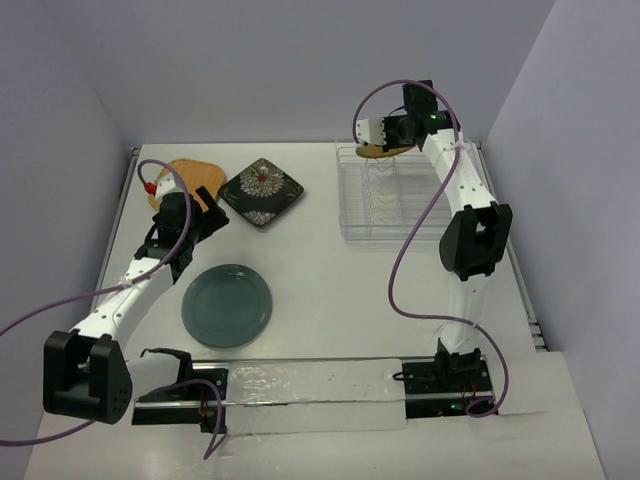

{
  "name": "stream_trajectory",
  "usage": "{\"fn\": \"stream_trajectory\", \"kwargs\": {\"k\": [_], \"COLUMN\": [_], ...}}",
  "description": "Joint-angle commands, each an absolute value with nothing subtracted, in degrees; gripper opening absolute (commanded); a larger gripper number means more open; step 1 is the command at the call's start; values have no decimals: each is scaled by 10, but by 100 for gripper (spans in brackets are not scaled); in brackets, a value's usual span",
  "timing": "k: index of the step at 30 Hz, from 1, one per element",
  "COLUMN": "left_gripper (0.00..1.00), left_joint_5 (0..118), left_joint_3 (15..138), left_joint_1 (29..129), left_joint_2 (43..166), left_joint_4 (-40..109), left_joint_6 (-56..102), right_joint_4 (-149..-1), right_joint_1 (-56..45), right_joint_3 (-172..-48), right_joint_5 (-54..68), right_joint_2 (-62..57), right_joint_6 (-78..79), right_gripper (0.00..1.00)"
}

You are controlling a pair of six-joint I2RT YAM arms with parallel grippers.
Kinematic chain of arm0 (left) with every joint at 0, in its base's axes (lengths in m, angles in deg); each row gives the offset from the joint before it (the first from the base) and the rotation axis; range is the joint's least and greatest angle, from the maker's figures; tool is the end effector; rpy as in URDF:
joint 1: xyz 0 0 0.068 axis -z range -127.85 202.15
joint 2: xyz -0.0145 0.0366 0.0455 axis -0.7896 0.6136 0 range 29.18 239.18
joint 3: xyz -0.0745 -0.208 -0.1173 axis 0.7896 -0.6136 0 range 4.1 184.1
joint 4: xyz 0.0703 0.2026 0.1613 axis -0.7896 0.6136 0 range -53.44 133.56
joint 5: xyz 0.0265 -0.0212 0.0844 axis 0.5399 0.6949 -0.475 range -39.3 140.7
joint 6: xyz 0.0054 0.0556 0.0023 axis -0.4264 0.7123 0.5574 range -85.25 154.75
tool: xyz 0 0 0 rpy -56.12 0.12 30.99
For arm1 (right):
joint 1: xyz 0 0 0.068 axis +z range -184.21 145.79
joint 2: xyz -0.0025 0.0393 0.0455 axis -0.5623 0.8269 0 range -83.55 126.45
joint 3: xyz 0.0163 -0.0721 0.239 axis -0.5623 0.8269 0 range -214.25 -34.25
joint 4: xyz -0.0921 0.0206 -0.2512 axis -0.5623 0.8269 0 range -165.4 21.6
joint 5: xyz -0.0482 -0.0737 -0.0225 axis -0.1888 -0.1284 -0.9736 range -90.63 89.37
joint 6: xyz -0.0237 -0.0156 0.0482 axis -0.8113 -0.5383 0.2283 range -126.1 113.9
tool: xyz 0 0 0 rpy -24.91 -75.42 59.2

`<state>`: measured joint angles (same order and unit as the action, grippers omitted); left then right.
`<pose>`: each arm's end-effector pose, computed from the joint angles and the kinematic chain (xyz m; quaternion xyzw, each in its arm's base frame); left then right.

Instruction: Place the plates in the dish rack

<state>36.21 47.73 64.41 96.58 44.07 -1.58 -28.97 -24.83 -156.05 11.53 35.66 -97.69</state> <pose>0.2736 -0.0496 0.2309 -0.2407 0.8327 -0.1000 0.4886 0.4598 0.0843 0.3174 -0.7321 0.5500 -0.1828 0.3578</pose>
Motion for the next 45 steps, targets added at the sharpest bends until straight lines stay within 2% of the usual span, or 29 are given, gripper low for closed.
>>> {"fn": "stream_trajectory", "kwargs": {"k": [1, 8, 19, 29, 39, 41, 42, 43, 45], "left_gripper": [99, 99, 99, 99, 99, 99, 99, 99, 99], "left_joint_5": [376, 385, 393, 411, 411, 411, 410, 409, 406], "left_joint_3": [516, 525, 537, 533, 532, 529, 529, 529, 530], "left_joint_1": [638, 639, 636, 634, 634, 634, 633, 633, 634], "left_joint_2": [979, 1002, 1027, 1039, 1033, 1029, 1029, 1029, 1029], "left_joint_4": [412, 397, 396, 377, 388, 388, 389, 391, 395], "left_joint_6": [-3, 3, 10, 12, 9, 8, 7, 6, 6], "right_joint_4": [-297, -295, -330, -313, -329, -336, -343, -351, -363], "right_joint_1": [-244, -236, -220, -219, -222, -223, -223, -223, -224], "right_joint_3": [-1564, -1551, -1566, -1540, -1536, -1536, -1535, -1534, -1530], "right_joint_5": [114, 128, 100, 87, 107, 111, 113, 113, 114], "right_joint_2": [368, 322, 352, 300, 364, 374, 378, 383, 392], "right_joint_6": [-959, -945, -856, -872, -851, -849, -844, -840, -834], "right_gripper": [0, 0, 0, 0, 0, 3, 12, 16, 20]}}
